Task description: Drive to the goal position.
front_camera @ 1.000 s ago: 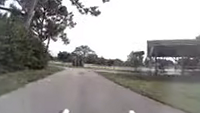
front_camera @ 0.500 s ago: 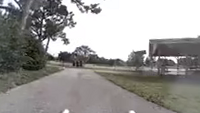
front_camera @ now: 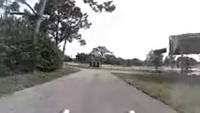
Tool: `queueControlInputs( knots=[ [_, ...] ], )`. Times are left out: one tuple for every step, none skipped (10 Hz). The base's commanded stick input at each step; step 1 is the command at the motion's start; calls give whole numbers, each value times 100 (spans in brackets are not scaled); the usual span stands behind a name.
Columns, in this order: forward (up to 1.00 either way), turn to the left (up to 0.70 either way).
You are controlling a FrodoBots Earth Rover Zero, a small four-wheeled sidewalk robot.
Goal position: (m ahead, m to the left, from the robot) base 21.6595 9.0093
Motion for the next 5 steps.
queueControlInputs(
  knots=[
    [69,3],
    [69,3],
    [69,3],
    [69,3],
    [69,3]
  ],
)
